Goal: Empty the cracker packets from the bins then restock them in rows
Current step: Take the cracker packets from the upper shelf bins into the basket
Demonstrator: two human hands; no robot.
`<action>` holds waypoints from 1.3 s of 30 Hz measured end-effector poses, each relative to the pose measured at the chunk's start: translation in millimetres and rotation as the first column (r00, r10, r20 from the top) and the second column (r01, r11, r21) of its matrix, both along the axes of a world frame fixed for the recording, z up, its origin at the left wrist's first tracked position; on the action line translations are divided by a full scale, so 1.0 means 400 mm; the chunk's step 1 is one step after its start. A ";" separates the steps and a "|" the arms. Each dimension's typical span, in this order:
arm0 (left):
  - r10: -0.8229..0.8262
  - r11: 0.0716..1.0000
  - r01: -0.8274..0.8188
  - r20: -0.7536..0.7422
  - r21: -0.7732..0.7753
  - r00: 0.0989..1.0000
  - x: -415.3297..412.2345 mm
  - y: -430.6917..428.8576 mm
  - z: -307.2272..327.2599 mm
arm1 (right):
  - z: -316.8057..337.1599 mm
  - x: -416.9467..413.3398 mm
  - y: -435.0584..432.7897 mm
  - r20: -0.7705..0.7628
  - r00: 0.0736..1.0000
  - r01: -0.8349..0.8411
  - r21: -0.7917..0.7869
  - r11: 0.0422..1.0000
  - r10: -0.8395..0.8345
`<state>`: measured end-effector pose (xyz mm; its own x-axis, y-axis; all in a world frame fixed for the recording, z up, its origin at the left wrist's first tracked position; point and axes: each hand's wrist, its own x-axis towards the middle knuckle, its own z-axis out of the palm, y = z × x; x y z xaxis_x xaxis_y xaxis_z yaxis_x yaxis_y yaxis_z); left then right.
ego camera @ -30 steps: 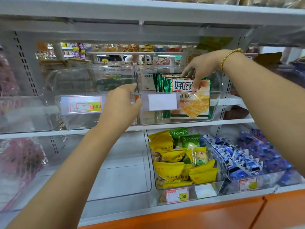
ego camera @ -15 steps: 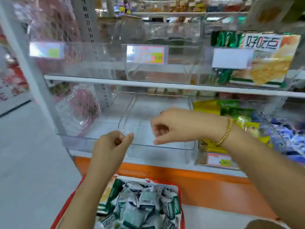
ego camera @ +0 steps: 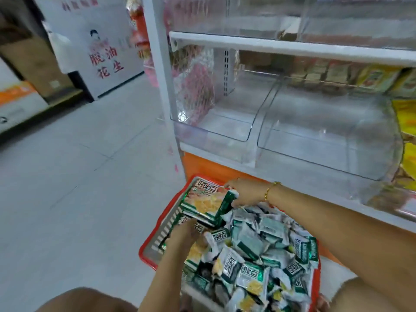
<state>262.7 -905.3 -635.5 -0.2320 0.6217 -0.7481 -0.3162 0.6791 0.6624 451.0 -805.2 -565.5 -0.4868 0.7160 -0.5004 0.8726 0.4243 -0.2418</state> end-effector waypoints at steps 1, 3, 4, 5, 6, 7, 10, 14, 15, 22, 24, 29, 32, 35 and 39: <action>0.050 0.999 -0.051 0.054 0.011 0.997 0.003 0.003 -0.010 | -0.017 -0.020 0.008 0.004 1.000 0.014 -0.004 1.000 -0.014; 0.135 0.990 -0.138 0.162 0.011 0.978 0.005 0.006 -0.017 | -0.053 -0.056 0.023 0.013 1.000 0.028 -0.027 0.999 -0.028; 0.146 0.989 -0.149 0.192 -0.002 0.970 0.005 0.011 -0.021 | -0.076 -0.071 0.032 0.022 0.999 0.024 -0.028 0.999 -0.024; 0.167 0.986 -0.168 0.222 -0.013 0.961 0.003 0.014 -0.027 | -0.093 -0.084 0.038 0.042 0.999 0.014 -0.032 0.999 -0.013; 0.198 0.980 -0.199 0.241 -0.018 0.950 0.003 0.021 -0.031 | -0.112 -0.094 0.042 0.065 0.998 -0.008 -0.028 1.000 0.010; 0.227 0.973 -0.229 0.228 -0.017 0.947 0.000 0.026 -0.030 | -0.129 -0.103 0.043 0.098 0.995 -0.034 -0.013 0.999 0.035; 0.253 0.967 -0.252 0.224 -0.034 0.941 -0.002 0.057 -0.037 | -0.168 -0.132 0.034 0.153 0.984 -0.109 0.086 0.990 0.095; 0.245 0.969 -0.241 0.267 -0.047 0.932 0.003 0.074 -0.038 | -0.227 -0.179 -0.010 0.211 0.972 -0.151 0.207 0.967 0.107; 0.242 0.970 -0.237 0.273 -0.054 0.931 0.005 0.076 -0.042 | -0.235 -0.185 -0.017 0.215 0.972 -0.142 0.222 0.965 0.094; 0.224 0.975 -0.219 0.253 -0.047 0.941 0.016 0.098 -0.044 | -0.147 -0.176 0.052 -0.034 0.999 0.011 0.036 0.999 -0.010; 0.214 0.977 -0.208 0.239 -0.047 0.947 0.022 0.110 -0.042 | -0.115 -0.160 0.078 -0.094 0.993 0.070 -0.019 0.997 -0.072; 0.221 0.972 -0.217 0.044 -0.085 0.974 0.031 0.117 -0.084 | -0.089 -0.117 0.127 -0.119 0.982 0.141 -0.037 0.989 -0.144; 0.164 0.984 -0.167 -0.045 -0.067 0.985 0.036 0.136 -0.090 | -0.100 -0.105 0.131 -0.151 0.971 0.175 -0.085 0.981 -0.186; 0.159 0.984 -0.164 -0.071 -0.072 0.985 0.037 0.149 -0.091 | -0.098 -0.105 0.128 -0.187 0.960 0.191 -0.098 0.977 -0.207; 0.177 0.980 -0.179 -0.033 -0.093 0.984 0.044 0.146 -0.088 | -0.086 -0.104 0.133 -0.248 0.946 0.199 -0.071 0.977 -0.211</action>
